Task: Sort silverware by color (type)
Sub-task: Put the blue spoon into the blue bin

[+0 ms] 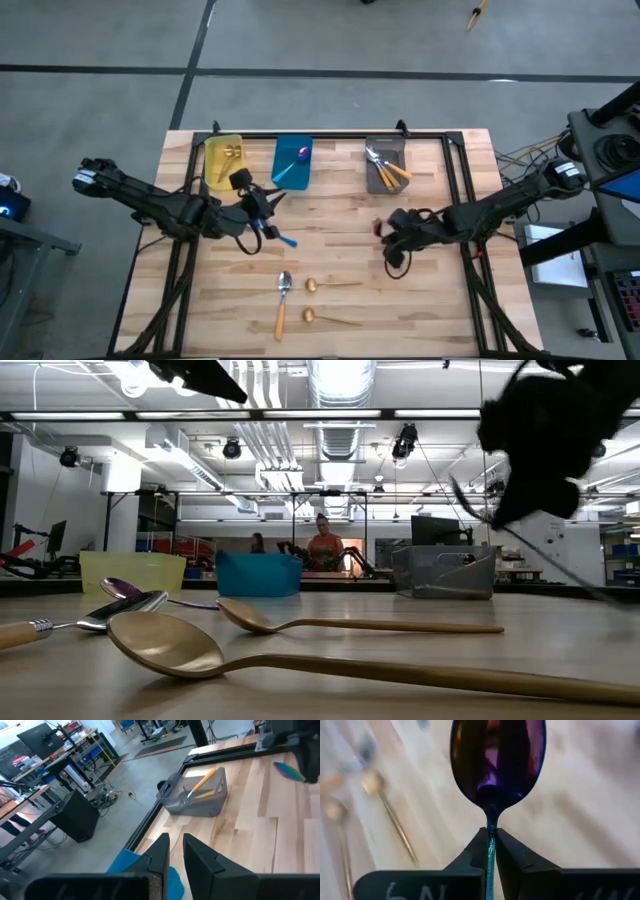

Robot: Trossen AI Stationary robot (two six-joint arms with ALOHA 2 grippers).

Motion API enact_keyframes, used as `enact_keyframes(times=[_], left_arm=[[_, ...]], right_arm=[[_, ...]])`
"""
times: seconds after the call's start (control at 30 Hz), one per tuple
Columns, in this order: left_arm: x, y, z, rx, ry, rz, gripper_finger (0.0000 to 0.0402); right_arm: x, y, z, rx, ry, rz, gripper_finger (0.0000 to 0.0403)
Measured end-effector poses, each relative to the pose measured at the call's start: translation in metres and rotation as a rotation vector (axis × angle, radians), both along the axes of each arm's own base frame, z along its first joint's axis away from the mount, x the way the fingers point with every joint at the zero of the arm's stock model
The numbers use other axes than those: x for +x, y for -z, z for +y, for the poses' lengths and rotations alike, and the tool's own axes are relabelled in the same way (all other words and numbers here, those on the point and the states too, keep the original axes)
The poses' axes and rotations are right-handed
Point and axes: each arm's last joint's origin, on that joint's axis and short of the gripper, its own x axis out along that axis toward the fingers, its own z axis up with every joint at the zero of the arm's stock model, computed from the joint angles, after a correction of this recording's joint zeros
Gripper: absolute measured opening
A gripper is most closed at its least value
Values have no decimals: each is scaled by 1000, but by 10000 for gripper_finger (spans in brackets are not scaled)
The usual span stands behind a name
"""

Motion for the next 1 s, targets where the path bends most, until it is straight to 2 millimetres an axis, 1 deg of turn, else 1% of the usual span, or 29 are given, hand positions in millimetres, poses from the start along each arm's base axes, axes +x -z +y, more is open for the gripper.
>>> enact_keyframes(times=[0.17, 0.27, 0.37, 0.5, 0.67, 0.8, 0.9, 1.0], left_arm=[[2, -3, -1, -35, 5, -52, 37], [4, -5, -3, -76, 63, -71, 45], [6, -5, -5, -126, 138, -86, 61], [14, -1, -9, -149, 170, -91, 90], [29, 12, -13, -145, 167, -75, 129], [44, 23, -16, -138, 137, -97, 157], [53, 32, -15, -135, 122, -95, 171], [62, 40, -13, -132, 103, -97, 177]], right_arm=[[23, -20, -8, -182, -14, -278, 12], [35, -30, -14, -297, -19, -405, 12], [47, -38, -21, -391, -21, -518, 12], [62, -43, -26, -471, -8, -655, 12], [79, -40, -30, -533, 31, -797, 12], [88, -35, -32, -560, 103, -891, 11], [93, -29, -33, -578, 161, -934, 11], [96, -24, -33, -592, 181, -966, 11]])
